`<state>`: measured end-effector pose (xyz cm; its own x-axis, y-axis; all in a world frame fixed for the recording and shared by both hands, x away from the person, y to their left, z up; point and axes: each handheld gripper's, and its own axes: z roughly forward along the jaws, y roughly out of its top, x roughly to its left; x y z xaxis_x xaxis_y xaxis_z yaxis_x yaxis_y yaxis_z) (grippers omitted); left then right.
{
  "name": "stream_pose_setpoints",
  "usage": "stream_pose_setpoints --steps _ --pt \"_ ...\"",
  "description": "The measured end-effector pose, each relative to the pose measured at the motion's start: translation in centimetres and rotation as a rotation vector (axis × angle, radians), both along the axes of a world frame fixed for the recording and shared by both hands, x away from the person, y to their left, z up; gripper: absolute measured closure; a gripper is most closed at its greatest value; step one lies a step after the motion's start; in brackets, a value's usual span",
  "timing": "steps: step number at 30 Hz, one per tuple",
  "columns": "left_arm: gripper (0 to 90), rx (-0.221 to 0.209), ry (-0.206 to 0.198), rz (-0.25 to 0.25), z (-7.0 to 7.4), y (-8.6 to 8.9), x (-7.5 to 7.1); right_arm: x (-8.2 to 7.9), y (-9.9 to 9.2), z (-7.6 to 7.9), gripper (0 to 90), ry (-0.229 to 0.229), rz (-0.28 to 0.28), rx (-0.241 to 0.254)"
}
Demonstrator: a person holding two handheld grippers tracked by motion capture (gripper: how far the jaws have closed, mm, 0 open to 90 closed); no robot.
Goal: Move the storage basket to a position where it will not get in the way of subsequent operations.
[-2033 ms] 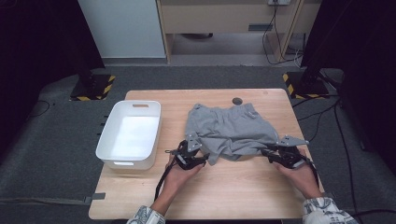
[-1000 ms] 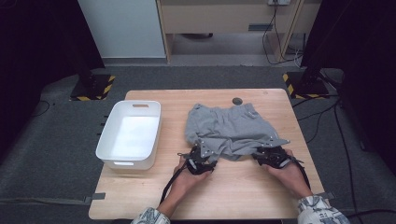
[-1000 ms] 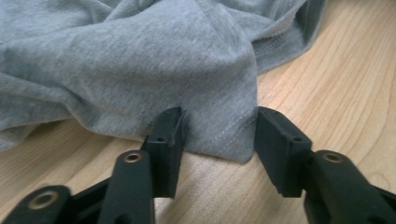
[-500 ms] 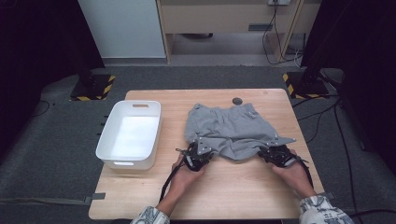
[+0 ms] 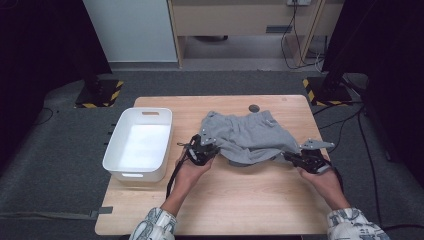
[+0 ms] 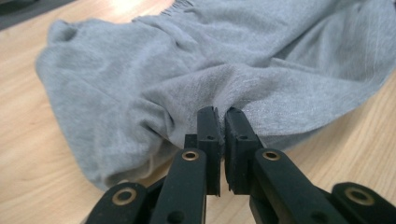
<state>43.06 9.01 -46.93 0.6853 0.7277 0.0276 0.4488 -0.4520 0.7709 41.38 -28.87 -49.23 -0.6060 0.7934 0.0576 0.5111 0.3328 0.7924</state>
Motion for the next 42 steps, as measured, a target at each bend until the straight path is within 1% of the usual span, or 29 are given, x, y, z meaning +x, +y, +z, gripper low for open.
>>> stream_pose_setpoints --steps 2,9,11,12,17,18,24,28,30,33,34,36,38,39,40,42 --pt "85.6 0.019 -0.005 0.002 0.4 -0.1 0.4 0.2 -0.3 0.2 85.4 -0.003 -0.007 0.006" --pt "85.7 0.035 0.006 0.024 1.4 -0.4 2.7 1.3 -1.4 0.3 85.6 0.005 -0.040 0.006" --pt "85.7 0.043 0.011 0.031 1.6 -0.4 3.2 1.5 -1.7 0.4 85.6 0.009 -0.047 0.003" --pt "85.7 0.043 0.013 0.034 1.6 -0.4 3.3 1.5 -1.9 0.4 85.6 0.003 -0.050 0.007" --pt "85.8 0.053 0.013 0.039 1.7 0.0 3.3 1.1 -2.8 0.5 85.5 0.008 -0.059 0.009" --pt "85.8 0.053 0.013 0.042 1.7 0.1 3.3 1.1 -3.0 0.5 85.5 0.003 -0.063 0.004" --pt "85.9 0.056 0.020 0.057 1.6 0.6 3.4 0.9 -4.3 0.4 85.6 0.011 -0.082 0.002" --pt "85.9 0.055 0.021 0.054 1.6 0.8 3.2 0.8 -4.8 0.2 85.8 0.018 -0.099 0.002" --pt "85.9 0.064 0.026 0.046 1.3 0.8 2.9 0.8 -5.0 0.0 85.7 0.028 -0.100 0.003" --pt "85.9 0.065 0.033 0.032 0.8 0.7 2.4 0.8 -4.9 -0.6 85.0 0.050 -0.084 0.019" --pt "85.9 0.067 0.036 0.027 0.6 0.6 2.2 0.8 -4.7 -0.8 84.4 0.056 -0.079 0.016" --pt "85.9 0.070 0.041 0.019 0.3 0.5 2.0 0.9 -4.2 -1.2 81.5 0.066 -0.074 0.000" --pt "85.9 0.063 0.046 0.013 0.1 0.5 1.8 1.1 -3.8 -1.7 76.4 0.070 -0.076 -0.017" --pt "85.9 0.062 0.047 0.010 0.0 0.4 1.7 1.1 -3.5 -1.8 73.0 0.076 -0.077 -0.023" --pt "85.9 0.060 0.047 0.007 0.0 0.3 1.6 1.2 -3.4 -1.8 68.2 0.067 -0.079 -0.029" --pt "85.9 0.064 0.049 -0.001 0.0 0.2 1.5 1.2 -3.1 -1.7 59.6 0.062 -0.095 -0.022"
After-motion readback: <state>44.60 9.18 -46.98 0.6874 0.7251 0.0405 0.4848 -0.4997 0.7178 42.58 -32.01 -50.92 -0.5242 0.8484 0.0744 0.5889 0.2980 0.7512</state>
